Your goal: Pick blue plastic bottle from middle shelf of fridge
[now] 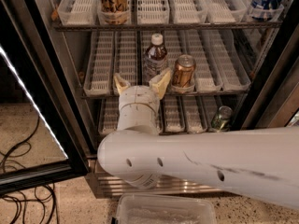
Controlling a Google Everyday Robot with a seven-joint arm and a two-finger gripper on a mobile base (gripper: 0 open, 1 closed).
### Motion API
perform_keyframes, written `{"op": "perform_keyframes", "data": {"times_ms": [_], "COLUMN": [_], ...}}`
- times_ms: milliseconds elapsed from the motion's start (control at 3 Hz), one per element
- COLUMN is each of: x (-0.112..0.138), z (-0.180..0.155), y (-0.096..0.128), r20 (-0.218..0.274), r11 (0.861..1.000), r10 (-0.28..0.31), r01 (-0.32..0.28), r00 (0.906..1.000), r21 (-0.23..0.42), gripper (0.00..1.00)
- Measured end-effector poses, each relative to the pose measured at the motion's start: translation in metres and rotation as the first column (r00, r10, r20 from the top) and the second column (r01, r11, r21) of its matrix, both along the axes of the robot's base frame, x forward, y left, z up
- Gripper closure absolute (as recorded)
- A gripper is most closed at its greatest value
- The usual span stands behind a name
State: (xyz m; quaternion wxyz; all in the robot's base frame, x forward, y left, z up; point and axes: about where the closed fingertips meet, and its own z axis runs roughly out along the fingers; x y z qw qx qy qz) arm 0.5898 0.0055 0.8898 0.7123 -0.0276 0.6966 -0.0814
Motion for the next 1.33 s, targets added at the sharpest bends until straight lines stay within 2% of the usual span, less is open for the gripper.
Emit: {"op": "perform_keyframes", "data": {"times_ms": [667,1333], "x": [0.016,0.035], "z": [-0.006,-0.004], "y": [-0.010,-0.014], "r20": [-0.020,-0.027], "r11": [1.000,1.000], "r10": [-0.001,0.015], "r01": [0.002,-0.015], "r00": [0.9998,0.9995], "r21": [0.019,-0.013], "gripper": [0.21,0.21]}}
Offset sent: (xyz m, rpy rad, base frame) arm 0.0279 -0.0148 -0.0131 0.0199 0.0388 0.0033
